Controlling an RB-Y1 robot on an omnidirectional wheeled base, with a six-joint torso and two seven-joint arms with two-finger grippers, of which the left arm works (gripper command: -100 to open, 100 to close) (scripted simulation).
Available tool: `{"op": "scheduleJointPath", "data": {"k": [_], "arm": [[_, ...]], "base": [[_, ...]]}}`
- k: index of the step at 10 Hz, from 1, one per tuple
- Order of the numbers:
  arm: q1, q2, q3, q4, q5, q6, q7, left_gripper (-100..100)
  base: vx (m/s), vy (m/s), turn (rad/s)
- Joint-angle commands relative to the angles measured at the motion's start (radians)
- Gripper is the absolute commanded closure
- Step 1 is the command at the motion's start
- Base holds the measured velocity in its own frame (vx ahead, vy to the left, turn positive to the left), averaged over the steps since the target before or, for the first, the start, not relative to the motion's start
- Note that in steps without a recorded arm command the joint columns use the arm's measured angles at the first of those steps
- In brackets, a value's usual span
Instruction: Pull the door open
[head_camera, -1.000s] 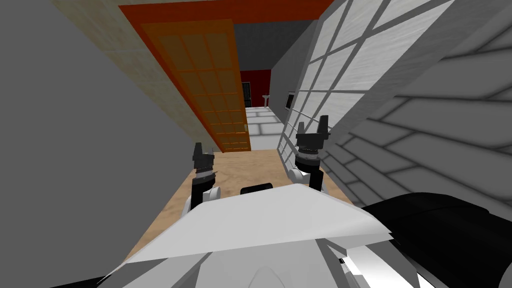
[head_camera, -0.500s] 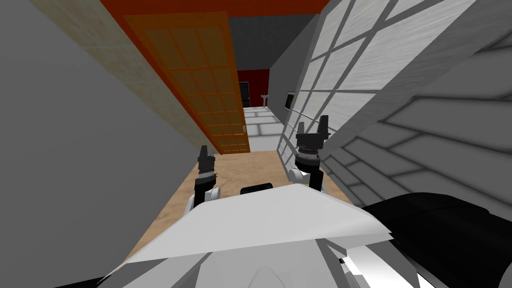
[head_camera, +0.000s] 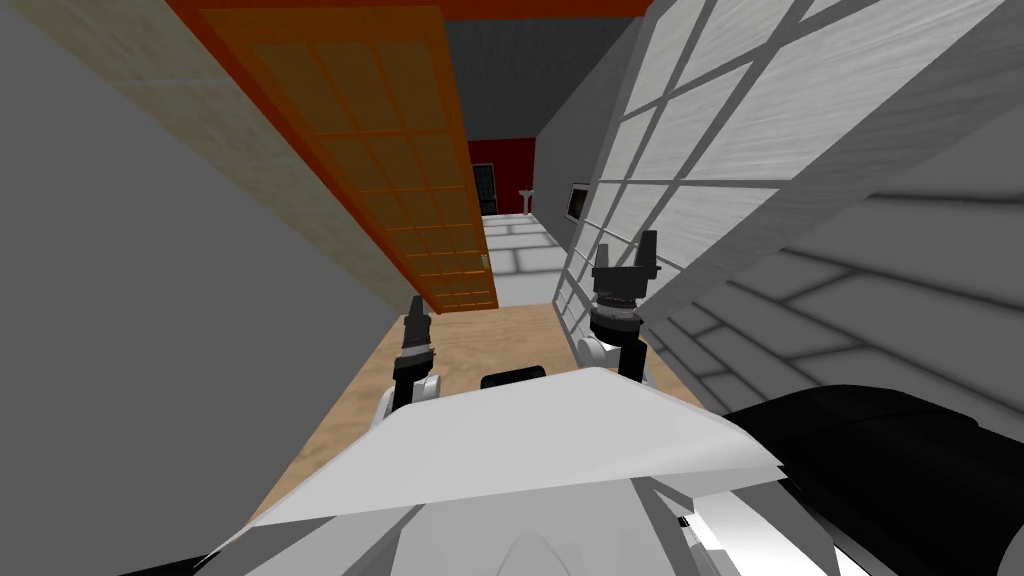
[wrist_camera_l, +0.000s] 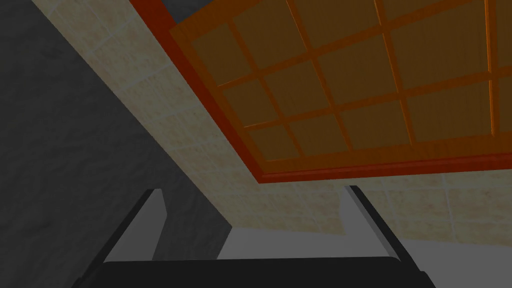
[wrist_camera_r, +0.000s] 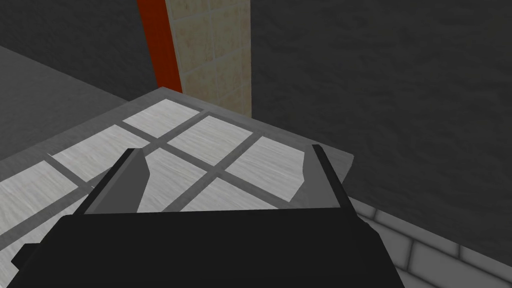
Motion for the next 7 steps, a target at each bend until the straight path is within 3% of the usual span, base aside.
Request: {"op": "scheduleJointPath", "data": {"k": [1, 7], "arm": [[-0.008, 0.009, 0.013, 0.029, -0.006, -0.009, -0.033, -100], [-0.038, 0.020, 0.046, 0.137, -0.030, -0.043, -0.135, -100]], "base": [[0.118, -0.045, -0.039], [0.101, -0.016, -0.031]]}}
